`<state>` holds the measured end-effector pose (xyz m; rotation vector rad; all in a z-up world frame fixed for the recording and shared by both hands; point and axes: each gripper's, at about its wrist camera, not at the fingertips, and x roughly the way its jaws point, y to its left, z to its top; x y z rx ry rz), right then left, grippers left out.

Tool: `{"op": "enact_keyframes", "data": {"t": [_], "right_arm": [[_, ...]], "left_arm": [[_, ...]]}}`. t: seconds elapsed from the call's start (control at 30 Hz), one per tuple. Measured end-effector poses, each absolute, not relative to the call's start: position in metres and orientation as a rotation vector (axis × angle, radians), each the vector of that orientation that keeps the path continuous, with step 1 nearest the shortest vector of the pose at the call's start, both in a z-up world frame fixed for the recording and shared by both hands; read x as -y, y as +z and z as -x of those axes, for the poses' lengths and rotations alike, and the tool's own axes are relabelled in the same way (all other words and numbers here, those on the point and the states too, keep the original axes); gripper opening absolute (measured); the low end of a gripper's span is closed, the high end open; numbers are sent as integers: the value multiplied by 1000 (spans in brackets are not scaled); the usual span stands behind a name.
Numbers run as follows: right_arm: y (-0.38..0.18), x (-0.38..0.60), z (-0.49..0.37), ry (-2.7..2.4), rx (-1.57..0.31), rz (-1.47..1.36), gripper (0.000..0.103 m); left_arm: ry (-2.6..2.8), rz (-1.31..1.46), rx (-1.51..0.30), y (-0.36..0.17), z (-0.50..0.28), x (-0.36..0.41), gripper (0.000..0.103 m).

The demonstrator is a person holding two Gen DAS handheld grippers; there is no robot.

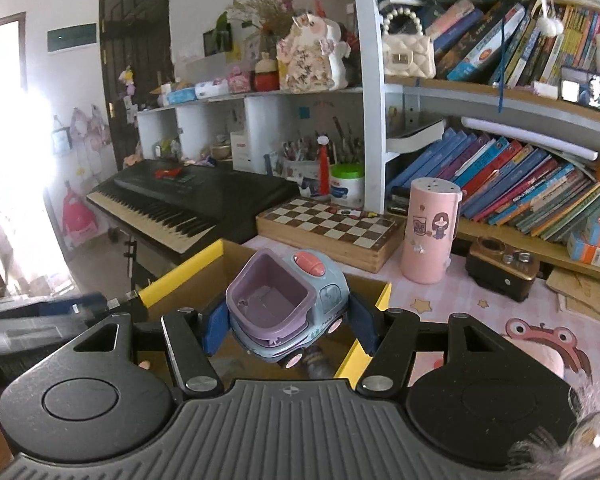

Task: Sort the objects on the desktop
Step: 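Open the right tool to drop the toy car into the box while the left tool drops the clip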

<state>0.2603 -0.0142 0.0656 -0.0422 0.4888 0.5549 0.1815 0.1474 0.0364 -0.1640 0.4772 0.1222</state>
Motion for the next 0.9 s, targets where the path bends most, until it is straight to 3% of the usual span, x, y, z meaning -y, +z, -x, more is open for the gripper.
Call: {"op": "enact_keyframes", "data": {"t": [0.37, 0.9], "right_arm": [[25, -58, -340, 685, -638, 265, 59], [-19, -118, -365, 807, -817, 552, 59]], "left_arm": [[128, 11, -678, -17, -238, -130, 46], [136, 31, -748, -16, -230, -119, 46]]}}
